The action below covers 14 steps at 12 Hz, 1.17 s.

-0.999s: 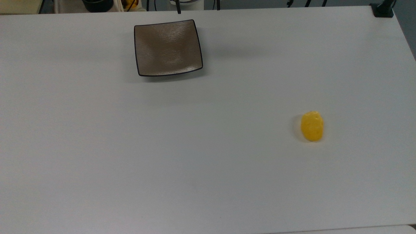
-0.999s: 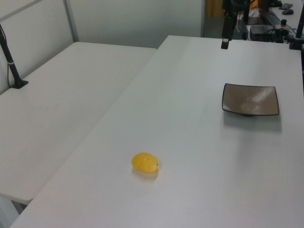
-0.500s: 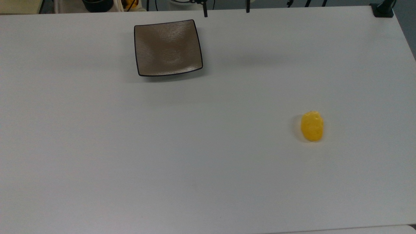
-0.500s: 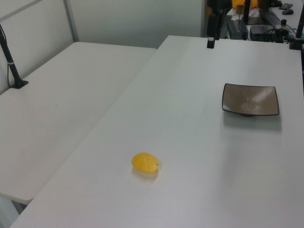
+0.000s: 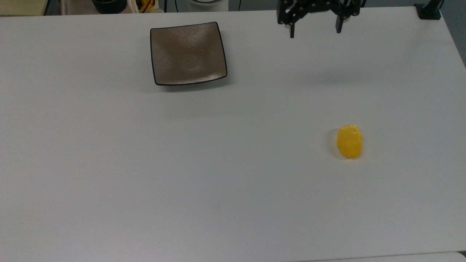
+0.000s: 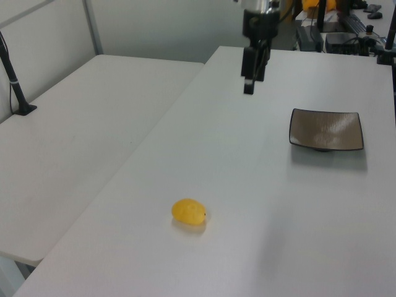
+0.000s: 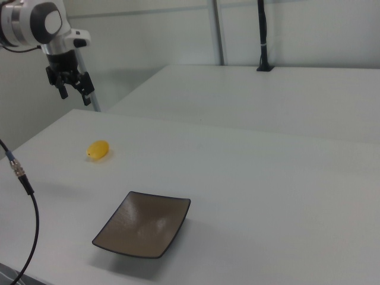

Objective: Put potatoes on a ceramic plate
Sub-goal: 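Move the open gripper over the yellow potato and lower it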

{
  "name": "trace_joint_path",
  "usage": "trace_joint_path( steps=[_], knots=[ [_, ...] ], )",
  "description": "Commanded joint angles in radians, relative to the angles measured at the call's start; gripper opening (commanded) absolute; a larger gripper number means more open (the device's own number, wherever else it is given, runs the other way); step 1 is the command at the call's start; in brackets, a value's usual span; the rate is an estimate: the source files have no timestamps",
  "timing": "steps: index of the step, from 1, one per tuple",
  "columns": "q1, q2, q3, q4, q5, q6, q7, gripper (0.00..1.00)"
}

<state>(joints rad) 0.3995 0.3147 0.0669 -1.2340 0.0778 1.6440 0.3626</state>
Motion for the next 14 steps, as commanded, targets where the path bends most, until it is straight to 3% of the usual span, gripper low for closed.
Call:
trace_joint_path(
  steps=[1,5,8,10,14],
  knots=[
    [0.076,0.125,-0.007,0.064,-0.044,0.132,0.073,1.00],
    [0.113,0.199,-0.009,0.062,-0.059,0.316,0.096,1.00],
    [0.169,0.292,-0.018,0.079,-0.147,0.408,0.166,1.00],
    [0.180,0.346,-0.019,0.100,-0.180,0.436,0.191,1.00],
    [0.200,0.434,-0.018,0.105,-0.320,0.542,0.283,1.00]
  ],
)
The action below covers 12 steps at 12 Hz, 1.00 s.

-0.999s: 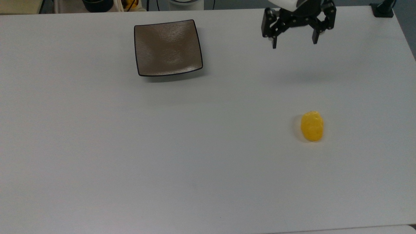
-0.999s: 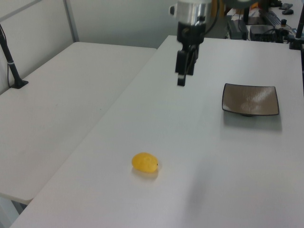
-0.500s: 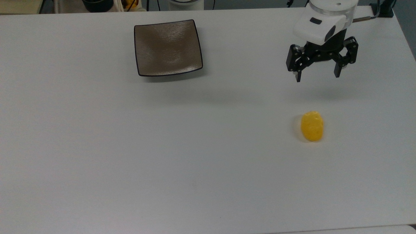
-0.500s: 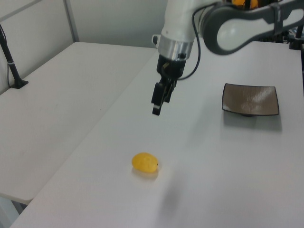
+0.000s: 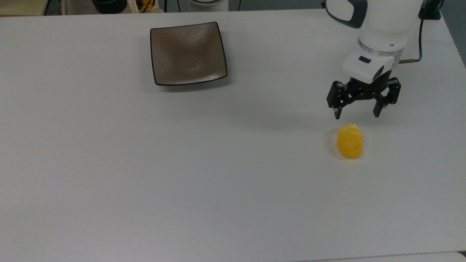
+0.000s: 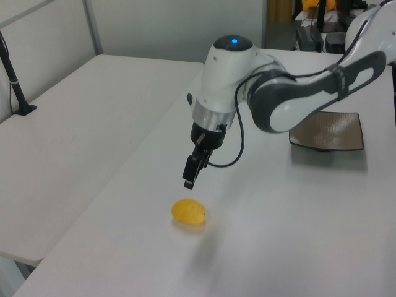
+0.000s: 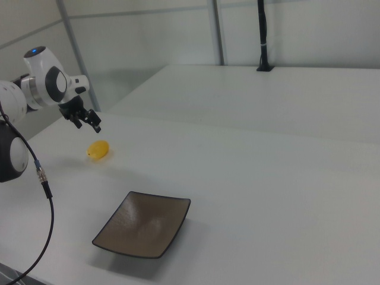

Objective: Put potatoes on a ceramic plate
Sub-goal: 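Move the open gripper over the yellow potato and lower it, then close the gripper around the yellow potato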

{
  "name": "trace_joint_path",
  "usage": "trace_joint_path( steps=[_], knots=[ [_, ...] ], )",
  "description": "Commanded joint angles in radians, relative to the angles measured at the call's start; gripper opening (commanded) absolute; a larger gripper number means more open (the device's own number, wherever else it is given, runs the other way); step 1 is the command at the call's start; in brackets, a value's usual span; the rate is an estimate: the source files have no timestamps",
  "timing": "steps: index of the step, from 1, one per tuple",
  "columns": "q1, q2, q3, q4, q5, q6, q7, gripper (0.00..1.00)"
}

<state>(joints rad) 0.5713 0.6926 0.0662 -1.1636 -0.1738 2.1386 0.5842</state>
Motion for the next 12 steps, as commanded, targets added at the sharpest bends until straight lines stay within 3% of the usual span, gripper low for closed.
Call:
trace_joint_path(
  steps=[1,6,12],
  knots=[
    [0.036,0.076,-0.017,0.035,-0.100,0.078,0.081,1.00],
    [0.044,0.153,-0.012,0.033,-0.242,0.190,0.175,1.00],
    [0.044,0.192,-0.009,0.027,-0.271,0.228,0.180,1.00]
  ],
)
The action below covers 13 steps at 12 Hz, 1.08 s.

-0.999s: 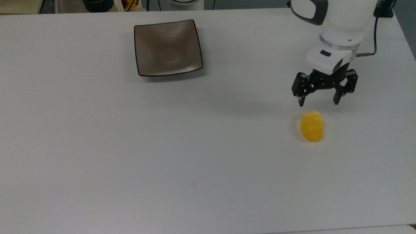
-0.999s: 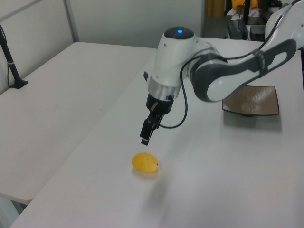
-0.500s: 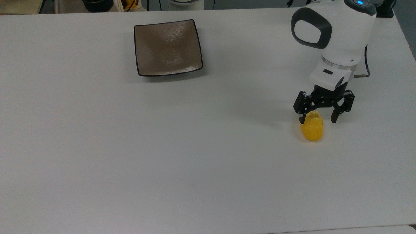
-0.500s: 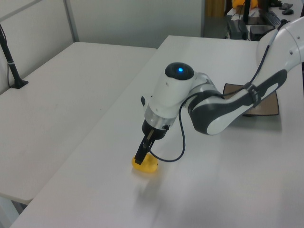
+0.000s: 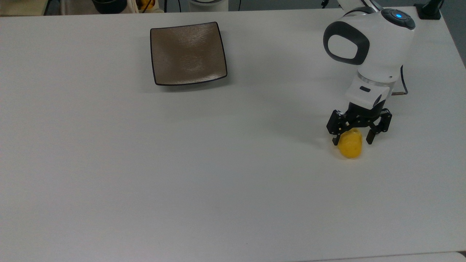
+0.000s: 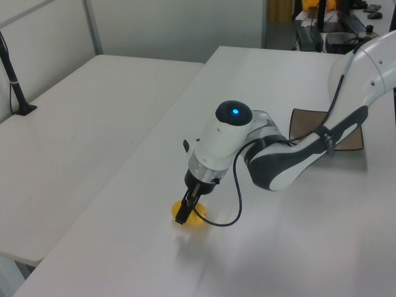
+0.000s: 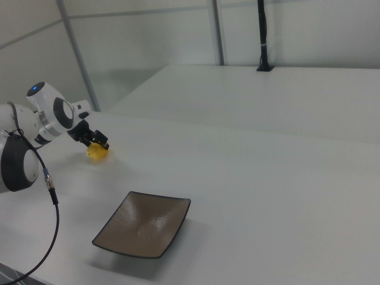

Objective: Put potatoes on a ceramic plate
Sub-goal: 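Close the gripper around the yellow potato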

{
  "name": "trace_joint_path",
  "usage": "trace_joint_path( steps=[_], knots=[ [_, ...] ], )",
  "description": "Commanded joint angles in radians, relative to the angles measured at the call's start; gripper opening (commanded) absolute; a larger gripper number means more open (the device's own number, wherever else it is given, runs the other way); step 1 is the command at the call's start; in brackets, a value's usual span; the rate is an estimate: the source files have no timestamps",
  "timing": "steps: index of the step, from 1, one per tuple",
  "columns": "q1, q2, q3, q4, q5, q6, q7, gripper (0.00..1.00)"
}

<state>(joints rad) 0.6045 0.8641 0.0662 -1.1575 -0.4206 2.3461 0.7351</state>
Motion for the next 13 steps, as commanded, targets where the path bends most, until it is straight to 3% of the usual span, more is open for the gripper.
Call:
trace_joint_path(
  steps=[1,4,7,9,10,13],
  knots=[
    [0.011,0.024,-0.009,0.019,-0.024,0.022,0.027,1.00],
    [0.011,0.026,-0.005,0.010,-0.024,0.022,0.029,0.97],
    [0.011,0.026,-0.003,0.007,-0.020,0.019,0.030,0.38],
    [0.011,0.024,-0.003,0.007,-0.018,0.010,0.030,0.04],
    [0.012,0.020,-0.003,0.004,-0.017,0.006,0.029,0.00],
    [0.031,-0.013,-0.003,-0.028,-0.014,-0.025,0.029,0.00]
  ],
)
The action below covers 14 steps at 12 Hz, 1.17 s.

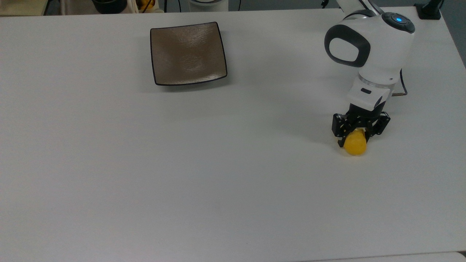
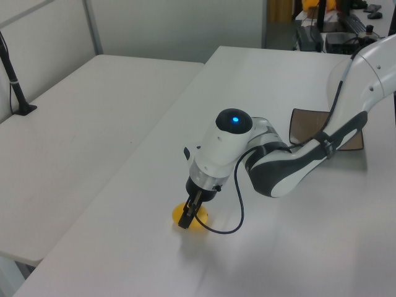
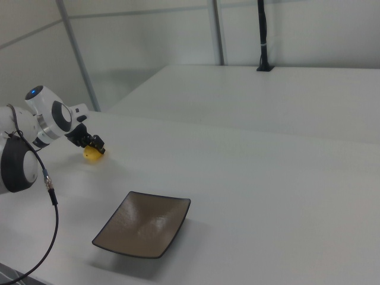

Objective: Put potatoes on a ceramic plate
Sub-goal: 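Close the gripper around the yellow potato, then lift the potato and carry it toward the brown square plate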

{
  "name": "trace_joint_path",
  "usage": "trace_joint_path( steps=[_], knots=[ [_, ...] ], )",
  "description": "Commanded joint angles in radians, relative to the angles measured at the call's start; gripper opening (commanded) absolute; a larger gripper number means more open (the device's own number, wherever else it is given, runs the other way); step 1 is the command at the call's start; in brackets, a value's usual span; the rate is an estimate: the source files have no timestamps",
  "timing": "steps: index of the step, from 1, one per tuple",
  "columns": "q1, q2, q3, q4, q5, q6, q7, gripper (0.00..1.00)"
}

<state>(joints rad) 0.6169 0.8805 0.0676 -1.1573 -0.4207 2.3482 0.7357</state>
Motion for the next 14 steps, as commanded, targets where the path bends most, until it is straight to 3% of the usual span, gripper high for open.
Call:
trace_joint_path(
  steps=[1,3,9,12,14],
  knots=[
    [0.018,-0.055,-0.005,-0.041,-0.012,-0.045,0.028,0.00],
    [0.020,-0.136,-0.005,-0.108,-0.006,-0.050,0.030,0.00],
    [-0.006,-0.464,-0.017,-0.275,0.123,-0.255,0.016,0.00],
    [-0.061,-0.661,-0.017,-0.389,0.270,-0.384,-0.152,0.00],
    [-0.106,-0.750,-0.017,-0.424,0.325,-0.482,-0.266,0.00]
  ],
)
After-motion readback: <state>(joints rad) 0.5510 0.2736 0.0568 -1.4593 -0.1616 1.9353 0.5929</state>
